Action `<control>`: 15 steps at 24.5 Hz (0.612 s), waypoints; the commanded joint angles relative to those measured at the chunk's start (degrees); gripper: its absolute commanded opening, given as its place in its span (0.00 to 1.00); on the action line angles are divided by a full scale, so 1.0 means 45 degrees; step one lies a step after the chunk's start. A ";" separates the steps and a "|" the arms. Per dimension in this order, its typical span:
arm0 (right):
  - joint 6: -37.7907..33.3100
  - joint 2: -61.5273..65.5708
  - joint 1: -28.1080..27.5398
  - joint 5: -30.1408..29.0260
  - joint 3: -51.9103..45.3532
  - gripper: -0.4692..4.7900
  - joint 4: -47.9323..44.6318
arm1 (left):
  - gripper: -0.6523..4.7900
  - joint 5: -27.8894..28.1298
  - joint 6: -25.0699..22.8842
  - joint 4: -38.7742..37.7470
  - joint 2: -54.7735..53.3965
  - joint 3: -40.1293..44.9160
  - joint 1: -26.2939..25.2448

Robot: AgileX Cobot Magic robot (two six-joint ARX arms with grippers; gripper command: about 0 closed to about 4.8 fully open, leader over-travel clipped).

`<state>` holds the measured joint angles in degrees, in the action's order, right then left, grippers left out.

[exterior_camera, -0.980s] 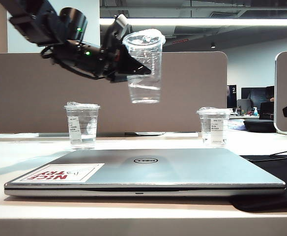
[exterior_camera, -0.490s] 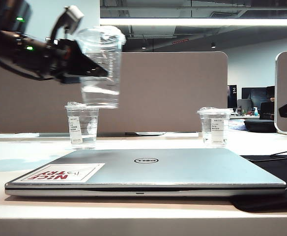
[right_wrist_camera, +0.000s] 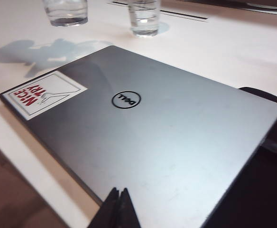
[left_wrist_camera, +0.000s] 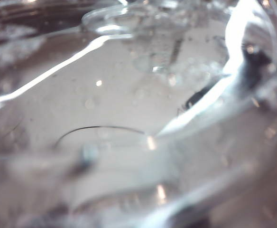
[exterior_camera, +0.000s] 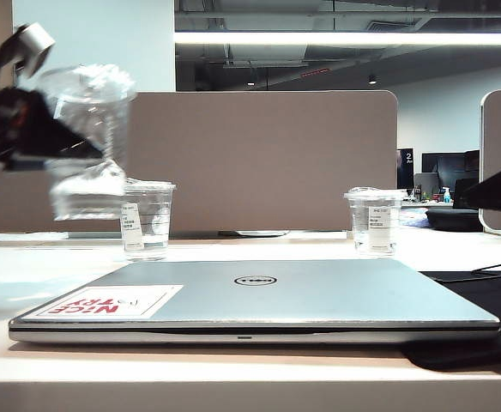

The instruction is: Pick up the coffee cup on the middle and place it on the left side of the laptop.

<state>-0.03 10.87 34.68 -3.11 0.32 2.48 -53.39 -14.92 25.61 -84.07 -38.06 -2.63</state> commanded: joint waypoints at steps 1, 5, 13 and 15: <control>0.0010 0.0034 0.0374 0.0000 -0.0053 0.08 -0.0223 | 0.63 0.0636 0.0515 0.1695 0.0073 0.0709 -0.0257; 0.0010 0.0544 0.1457 -0.0005 -0.0053 0.08 -0.0223 | 0.63 0.2244 0.1010 0.3434 0.0068 0.2142 -0.0214; 0.0010 0.0665 0.2550 0.0000 -0.0053 0.08 -0.0223 | 0.63 0.4284 0.1326 0.5362 -0.0019 0.3740 -0.0287; 0.0010 0.0665 0.2545 -0.0005 -0.0053 0.08 -0.0223 | 0.63 0.4299 0.1345 0.5377 -0.0126 0.3789 -0.0287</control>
<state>-0.01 13.89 46.15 -3.09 0.30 2.48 -34.13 -9.15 47.79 -84.44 -21.15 -3.99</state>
